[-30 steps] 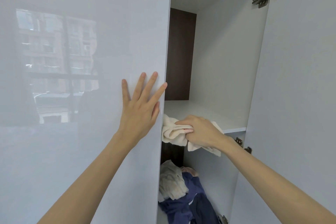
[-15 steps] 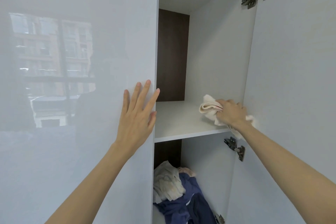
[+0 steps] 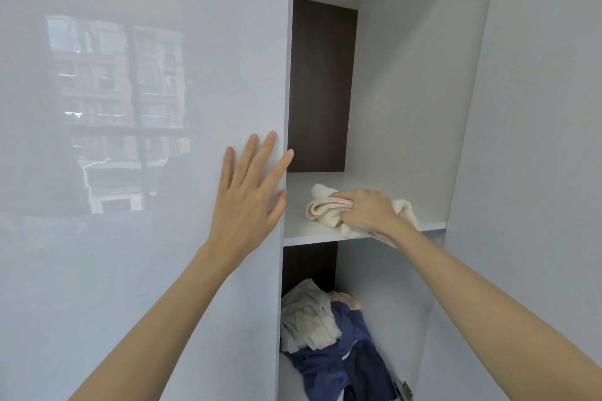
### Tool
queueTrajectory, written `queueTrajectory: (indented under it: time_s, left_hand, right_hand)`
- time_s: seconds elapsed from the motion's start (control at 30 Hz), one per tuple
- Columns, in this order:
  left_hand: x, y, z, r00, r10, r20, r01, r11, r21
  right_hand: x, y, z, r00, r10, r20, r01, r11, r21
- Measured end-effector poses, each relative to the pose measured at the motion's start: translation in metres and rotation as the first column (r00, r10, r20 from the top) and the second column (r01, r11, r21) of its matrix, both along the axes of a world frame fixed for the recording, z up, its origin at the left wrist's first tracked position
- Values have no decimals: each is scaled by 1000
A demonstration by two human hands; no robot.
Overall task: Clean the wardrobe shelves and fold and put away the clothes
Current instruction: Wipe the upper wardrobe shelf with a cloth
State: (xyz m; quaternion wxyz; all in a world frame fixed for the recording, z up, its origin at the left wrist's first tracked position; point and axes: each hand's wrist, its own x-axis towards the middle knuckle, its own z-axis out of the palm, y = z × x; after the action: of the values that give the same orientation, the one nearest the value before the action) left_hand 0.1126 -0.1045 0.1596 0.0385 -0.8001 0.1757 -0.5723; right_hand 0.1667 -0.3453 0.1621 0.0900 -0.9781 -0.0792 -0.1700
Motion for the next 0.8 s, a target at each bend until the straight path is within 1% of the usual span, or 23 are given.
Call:
queueTrajectory:
  time_s: [0.2,0.27,0.37,0.4,0.47,0.53,0.6,0.7,0.8]
  left_hand:
    - [-2,9,2,999,-17,-40,18,999,36]
    - [-4,13,3,998,-36,-50,39,998,51]
    - [-8,20,2,993,-79,-88,86,993,74]
    - [-10,22,0,989,-101,-109,109,991,73]
    - [-17,25,-6,974,-158,-165,170,983,66]
    - [-27,26,-17,943,-218,-252,241,969,63]
    - [-38,26,-31,880,-290,-375,326,945,34]
    - [-56,16,-48,713,-390,-583,462,887,-28]
    - [-82,-6,-60,542,-509,-669,608,787,-106]
  right_hand:
    - [-17,33,-13,976,199,83,-198,980,-27]
    - [-31,39,-13,968,232,99,-228,972,-50]
    - [-59,42,-14,967,228,116,-224,974,-48]
    - [-70,41,-16,968,223,113,-222,975,-18]
    - [-95,38,-21,980,182,81,-191,975,110]
    - [-124,35,-32,994,100,30,-105,966,234]
    - [-152,31,-47,1000,7,-28,0,970,242]
    - [-198,24,-62,994,-101,-43,108,971,214]
    - [-253,18,-61,983,-182,8,171,939,298]
